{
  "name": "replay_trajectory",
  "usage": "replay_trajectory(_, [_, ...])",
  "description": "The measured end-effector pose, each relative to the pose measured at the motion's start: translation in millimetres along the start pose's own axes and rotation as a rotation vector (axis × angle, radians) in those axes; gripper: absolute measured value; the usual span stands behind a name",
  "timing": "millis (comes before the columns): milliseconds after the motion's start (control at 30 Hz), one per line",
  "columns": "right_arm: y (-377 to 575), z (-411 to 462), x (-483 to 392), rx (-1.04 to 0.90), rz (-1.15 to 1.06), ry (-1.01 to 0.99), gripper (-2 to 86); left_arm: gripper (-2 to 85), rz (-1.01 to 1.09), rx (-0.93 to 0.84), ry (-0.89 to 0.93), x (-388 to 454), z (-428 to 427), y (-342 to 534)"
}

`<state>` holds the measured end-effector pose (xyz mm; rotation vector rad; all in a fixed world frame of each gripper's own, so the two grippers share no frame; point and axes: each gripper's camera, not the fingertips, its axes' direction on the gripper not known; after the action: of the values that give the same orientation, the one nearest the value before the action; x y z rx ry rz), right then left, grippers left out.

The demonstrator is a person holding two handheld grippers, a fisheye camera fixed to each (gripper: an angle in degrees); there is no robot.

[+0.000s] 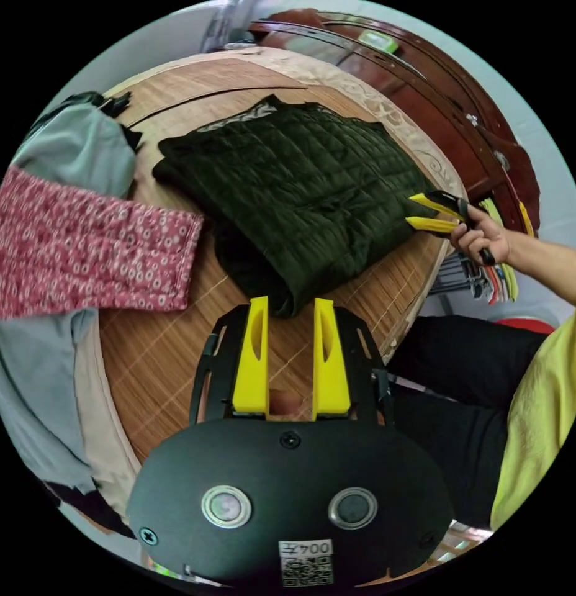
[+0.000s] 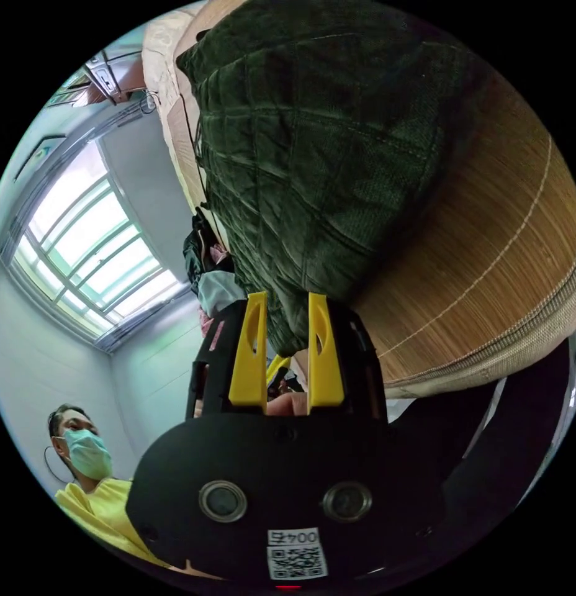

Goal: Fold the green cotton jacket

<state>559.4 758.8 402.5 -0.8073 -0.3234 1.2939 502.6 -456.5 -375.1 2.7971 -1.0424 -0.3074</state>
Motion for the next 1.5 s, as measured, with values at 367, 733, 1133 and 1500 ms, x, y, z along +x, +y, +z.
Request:
replay_trajectory(367, [-6, 32, -40, -0.03, -0.149, 0.426, 4.9, 2.4, -0.027, -0.096, 0.157, -35, 16, 11])
replay_trajectory(733, [25, 38, -106, 0.026, -0.577, 0.883, 8.4, 0.7, -0.168, 0.163, 0.139, 4, -55, -6])
replay_trajectory(1133, [33, 54, -101, -0.078, -0.763, 1.116, 10.1, 0.1, -0.299, -0.006, 0.127, 5, -23, -21])
replay_trajectory(1500, [22, 32, -73, -0.077, -0.675, 1.168, 7.3, 0.1, -0.244, -0.132, -0.037, 65, 10, -36])
